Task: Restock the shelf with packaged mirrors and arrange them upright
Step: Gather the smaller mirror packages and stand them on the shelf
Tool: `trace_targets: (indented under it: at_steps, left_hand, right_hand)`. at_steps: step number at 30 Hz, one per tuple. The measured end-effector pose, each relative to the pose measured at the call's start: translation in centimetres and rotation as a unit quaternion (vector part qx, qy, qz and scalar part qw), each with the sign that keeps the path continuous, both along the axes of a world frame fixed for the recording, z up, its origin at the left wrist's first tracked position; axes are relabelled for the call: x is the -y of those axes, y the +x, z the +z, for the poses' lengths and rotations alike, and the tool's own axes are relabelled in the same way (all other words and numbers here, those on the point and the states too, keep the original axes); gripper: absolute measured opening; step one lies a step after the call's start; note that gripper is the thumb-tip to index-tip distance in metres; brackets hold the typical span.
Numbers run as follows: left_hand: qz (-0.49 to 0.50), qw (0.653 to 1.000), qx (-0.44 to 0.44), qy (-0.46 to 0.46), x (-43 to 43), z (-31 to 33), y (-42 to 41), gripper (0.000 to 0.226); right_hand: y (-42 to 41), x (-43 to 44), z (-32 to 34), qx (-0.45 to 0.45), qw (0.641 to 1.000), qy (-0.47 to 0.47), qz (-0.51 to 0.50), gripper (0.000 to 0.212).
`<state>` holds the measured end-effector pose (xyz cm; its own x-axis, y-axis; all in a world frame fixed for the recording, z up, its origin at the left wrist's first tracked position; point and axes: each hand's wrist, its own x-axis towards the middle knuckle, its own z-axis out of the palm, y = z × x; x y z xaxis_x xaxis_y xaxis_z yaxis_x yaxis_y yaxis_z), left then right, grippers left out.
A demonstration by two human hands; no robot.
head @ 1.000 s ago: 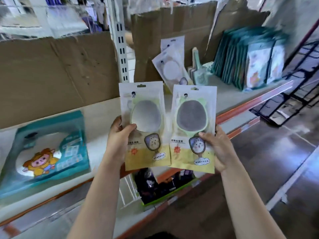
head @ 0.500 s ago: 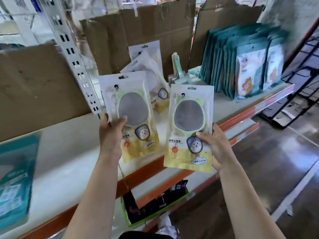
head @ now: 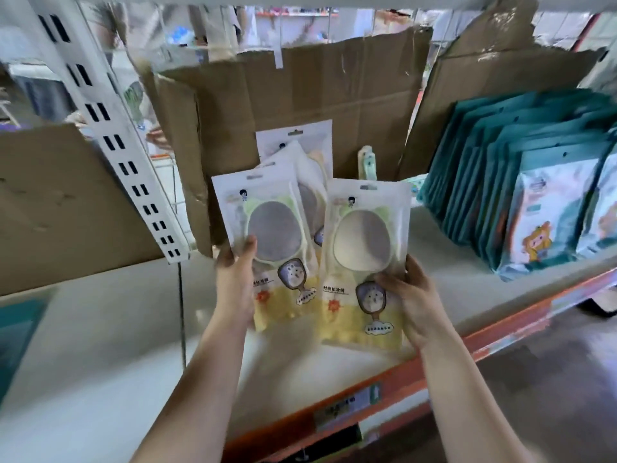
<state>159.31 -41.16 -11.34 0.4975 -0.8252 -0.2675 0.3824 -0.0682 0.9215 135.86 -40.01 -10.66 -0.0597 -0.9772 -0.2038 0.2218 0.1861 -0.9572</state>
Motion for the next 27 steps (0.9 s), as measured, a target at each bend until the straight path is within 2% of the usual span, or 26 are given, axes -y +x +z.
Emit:
trace_targets:
  at_steps: [4,6,8,10,13,14,17,21,25,27]
  left_hand:
    - [0.051,0.998,0.014,-0.021,2.4,0.4,-0.4,0.014]
    - [0.066,0.997,0.044,-0.024,3.7,0.9,-0.7,0.009]
    - [0.067,0.994,0.082,-0.019,4.0,0.7,-1.3,0.013]
    - [0.072,0.989,0.131,-0.008,4.1,0.6,-1.9,0.015]
    - [0.091,0.983,0.158,-0.036,5.3,1.5,-2.5,0.024]
    - [0.098,0.982,0.157,-0.045,5.7,1.9,-2.7,0.027]
    - [0.110,0.978,0.172,-0.053,6.3,2.3,-3.3,0.030]
    - [0.116,0.972,0.189,-0.080,6.6,2.0,-3.7,0.031]
    - [0.112,0.980,0.152,-0.064,7.6,2.8,-4.2,0.062]
    - [0.108,0.976,0.180,-0.065,7.8,3.0,-3.8,0.056]
  right_hand:
    - [0.7,3.0,0.7,0.025,0.998,-0.026,0.060,0.055]
    - [0.9,5.0,1.4,0.008,0.995,-0.042,0.087,0.050]
    - [1.3,6.5,1.8,-0.052,0.991,-0.050,0.117,0.045]
    - [2.1,7.9,2.2,-0.155,0.976,-0.071,0.131,0.038]
    - [3.9,10.2,3.6,-0.253,0.956,-0.119,0.092,0.019]
    - [4.5,10.7,4.1,-0.276,0.948,-0.140,0.079,0.018]
    - [5.8,11.6,3.9,-0.309,0.928,-0.191,0.080,0.033]
    - [7.2,11.6,3.0,-0.334,0.914,-0.188,0.133,0.050]
    - [7.6,11.7,2.7,-0.305,0.922,-0.184,0.150,0.055]
    - [7.5,11.9,2.6,-0.284,0.929,-0.182,0.151,0.058]
